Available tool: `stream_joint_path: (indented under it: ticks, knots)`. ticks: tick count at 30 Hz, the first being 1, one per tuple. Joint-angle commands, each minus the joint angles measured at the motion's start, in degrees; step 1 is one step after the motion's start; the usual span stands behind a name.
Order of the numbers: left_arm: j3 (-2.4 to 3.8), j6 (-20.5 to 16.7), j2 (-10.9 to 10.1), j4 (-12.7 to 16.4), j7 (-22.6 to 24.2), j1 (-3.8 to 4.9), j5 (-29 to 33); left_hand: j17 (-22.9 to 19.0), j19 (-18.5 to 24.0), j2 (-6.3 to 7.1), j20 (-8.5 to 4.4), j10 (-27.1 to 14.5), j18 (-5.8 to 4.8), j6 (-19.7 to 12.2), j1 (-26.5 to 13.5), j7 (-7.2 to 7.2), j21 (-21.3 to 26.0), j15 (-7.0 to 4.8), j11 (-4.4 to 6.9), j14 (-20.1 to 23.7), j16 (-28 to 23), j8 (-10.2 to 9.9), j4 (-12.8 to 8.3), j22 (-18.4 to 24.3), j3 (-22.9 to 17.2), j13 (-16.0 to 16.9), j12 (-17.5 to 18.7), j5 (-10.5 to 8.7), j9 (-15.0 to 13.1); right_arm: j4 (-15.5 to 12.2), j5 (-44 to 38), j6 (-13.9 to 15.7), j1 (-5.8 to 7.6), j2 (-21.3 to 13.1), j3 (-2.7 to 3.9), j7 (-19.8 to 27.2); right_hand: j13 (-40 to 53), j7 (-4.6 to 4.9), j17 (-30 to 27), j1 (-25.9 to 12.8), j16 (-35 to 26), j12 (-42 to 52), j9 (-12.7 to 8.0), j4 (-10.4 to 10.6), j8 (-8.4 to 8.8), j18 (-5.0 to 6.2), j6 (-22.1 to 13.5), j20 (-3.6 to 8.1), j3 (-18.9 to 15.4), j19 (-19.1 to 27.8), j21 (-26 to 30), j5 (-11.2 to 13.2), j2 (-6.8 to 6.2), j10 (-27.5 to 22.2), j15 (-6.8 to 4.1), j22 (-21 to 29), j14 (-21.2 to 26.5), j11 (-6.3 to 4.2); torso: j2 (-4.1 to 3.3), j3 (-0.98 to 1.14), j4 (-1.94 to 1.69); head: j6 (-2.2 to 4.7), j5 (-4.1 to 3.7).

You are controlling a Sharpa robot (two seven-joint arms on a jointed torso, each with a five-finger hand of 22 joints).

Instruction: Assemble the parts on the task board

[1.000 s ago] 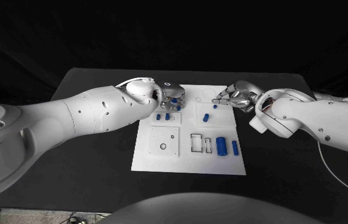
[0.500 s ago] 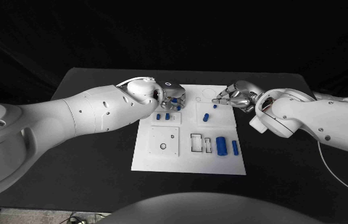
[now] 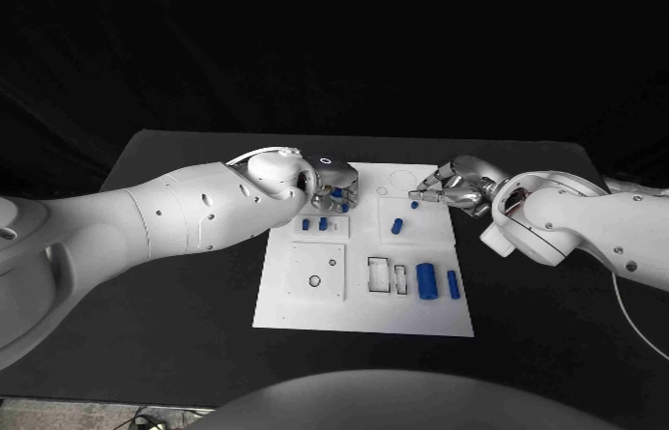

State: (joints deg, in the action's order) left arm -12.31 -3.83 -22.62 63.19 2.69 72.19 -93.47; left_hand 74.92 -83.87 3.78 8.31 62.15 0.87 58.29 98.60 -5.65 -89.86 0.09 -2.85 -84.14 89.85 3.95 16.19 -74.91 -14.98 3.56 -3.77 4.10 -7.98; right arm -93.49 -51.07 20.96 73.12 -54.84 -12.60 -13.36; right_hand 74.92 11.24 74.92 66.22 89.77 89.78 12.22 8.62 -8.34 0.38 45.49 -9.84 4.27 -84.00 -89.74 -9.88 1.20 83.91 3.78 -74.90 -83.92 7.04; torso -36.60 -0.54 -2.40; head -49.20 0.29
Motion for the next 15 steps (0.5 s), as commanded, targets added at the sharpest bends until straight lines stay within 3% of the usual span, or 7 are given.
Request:
stream_joint_path:
  ticks: [1, 4, 15]
  knots:
    - [-0.13, 1.73, 0.18, -0.04, -0.39, -0.18, -0.62, 15.08, -6.13, 0.71, -0.47, -0.24, -0.87, -0.96, 0.19, -0.13, -0.14, 0.27, -0.43, -5.86, 0.15, -0.36, -0.02, -15.09, -0.6, 0.0, 0.04, -0.19, 0.27, -0.04, -0.09, -1.01, -0.03, 0.03, -0.01, -0.02, 15.08, 0.03, 15.08, -0.19, 0.23, 0.22, 0.09, 0.13, -0.35, -0.38, 0.62, -0.54, -0.25, -6.0, -0.26, -0.33, 0.42, 6.09, 0.42, -15.1, -6.08, 0.39, -0.02, 0.0, -0.06, -0.03, -0.03]
    - [-0.13, 1.67, 0.17, -0.01, -0.54, -0.18, -0.62, 15.08, -6.13, 1.0, -0.51, -0.27, -0.87, -2.18, 0.16, -0.12, -0.14, 0.44, -0.5, -5.86, 0.15, -0.43, -0.04, -15.09, -1.12, 0.02, 0.01, -0.18, 0.69, -0.04, -0.04, -1.01, -0.03, 0.07, -0.01, 0.02, 15.08, 0.03, 15.08, -0.19, 0.23, 0.22, 0.1, 0.14, -0.38, -0.38, 0.66, -0.54, -0.25, -6.0, -0.26, -0.34, 0.43, 6.09, 0.42, -15.1, -6.08, 0.39, 0.0, 0.01, 0.02, -0.07, -0.03]
    - [-0.13, 2.33, 0.33, -0.17, -0.92, -0.18, -0.66, 15.08, -6.13, 1.01, -0.55, 0.08, -0.87, -1.34, 0.01, -0.13, -0.14, 0.37, -0.37, -5.86, 0.15, 0.15, -0.07, -15.09, -1.6, 0.07, -0.14, -0.21, 0.62, 0.0, 0.23, -1.12, -0.03, 0.04, -0.01, -0.02, 15.08, 0.03, 15.08, -0.19, 0.23, 0.22, 0.1, 0.14, -0.38, -0.38, 0.66, -0.54, -0.25, -6.0, -0.26, -0.34, 0.43, 6.09, 0.42, -15.1, -6.08, 0.39, 0.0, 0.0, 0.03, -0.11, -0.11]
